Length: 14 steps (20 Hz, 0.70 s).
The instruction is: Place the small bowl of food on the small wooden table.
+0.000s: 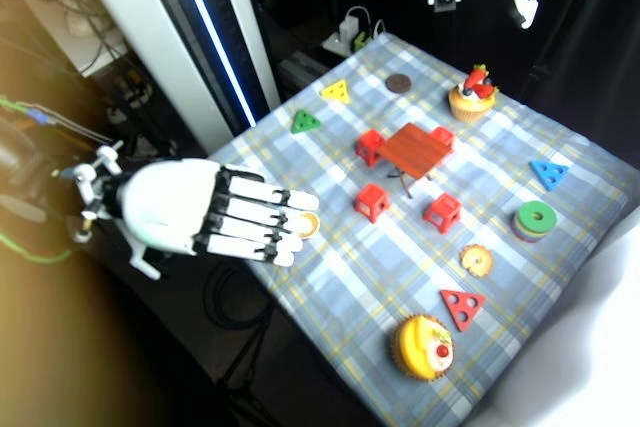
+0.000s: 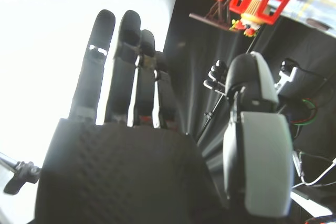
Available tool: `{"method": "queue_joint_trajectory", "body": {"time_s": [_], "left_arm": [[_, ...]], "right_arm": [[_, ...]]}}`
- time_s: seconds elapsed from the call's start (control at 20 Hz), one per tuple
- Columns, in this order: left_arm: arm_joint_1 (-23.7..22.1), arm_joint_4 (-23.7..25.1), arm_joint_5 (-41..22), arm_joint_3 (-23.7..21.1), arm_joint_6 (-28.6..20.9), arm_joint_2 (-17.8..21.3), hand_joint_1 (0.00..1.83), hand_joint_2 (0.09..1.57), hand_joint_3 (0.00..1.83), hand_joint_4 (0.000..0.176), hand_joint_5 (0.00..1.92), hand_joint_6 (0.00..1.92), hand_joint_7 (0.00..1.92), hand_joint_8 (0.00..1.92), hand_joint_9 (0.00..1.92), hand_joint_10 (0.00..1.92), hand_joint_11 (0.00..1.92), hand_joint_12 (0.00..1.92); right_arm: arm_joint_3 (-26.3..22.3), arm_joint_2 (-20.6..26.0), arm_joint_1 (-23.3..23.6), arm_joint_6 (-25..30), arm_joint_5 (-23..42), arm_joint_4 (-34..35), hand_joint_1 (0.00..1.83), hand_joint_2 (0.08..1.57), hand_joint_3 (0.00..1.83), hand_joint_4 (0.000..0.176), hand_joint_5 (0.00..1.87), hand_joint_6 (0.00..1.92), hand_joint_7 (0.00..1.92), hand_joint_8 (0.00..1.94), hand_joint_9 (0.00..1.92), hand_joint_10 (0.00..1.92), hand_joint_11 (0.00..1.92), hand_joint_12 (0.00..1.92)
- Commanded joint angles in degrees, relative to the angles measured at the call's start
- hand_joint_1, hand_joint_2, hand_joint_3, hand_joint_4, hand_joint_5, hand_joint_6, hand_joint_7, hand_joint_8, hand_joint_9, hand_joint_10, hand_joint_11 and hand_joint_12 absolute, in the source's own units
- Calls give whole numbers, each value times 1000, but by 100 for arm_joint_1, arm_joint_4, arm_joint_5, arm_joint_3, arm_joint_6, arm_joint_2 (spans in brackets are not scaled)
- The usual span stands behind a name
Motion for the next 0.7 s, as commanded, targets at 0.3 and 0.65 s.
{"method": "queue_joint_trajectory", "body": {"time_s": [0.3, 0.65], "left_arm": [[-71, 53, -679, 40, -29, -10, 0, 1199, 0, 101, 436, 0, 292, 6, 249, 5, 0, 451], [-72, 53, -665, 42, -30, -16, 202, 1206, 0, 95, 439, 0, 309, 0, 269, 2, 0, 447]], "right_arm": [[362, -203, 661, 185, -262, -477, 915, 1066, 0, 0, 396, 1, 445, 3, 462, 3, 253, 641], [696, -443, 1079, 546, -999, -1030, 843, 1003, 0, 0, 542, 1, 690, 1, 680, 5, 321, 752]]}}
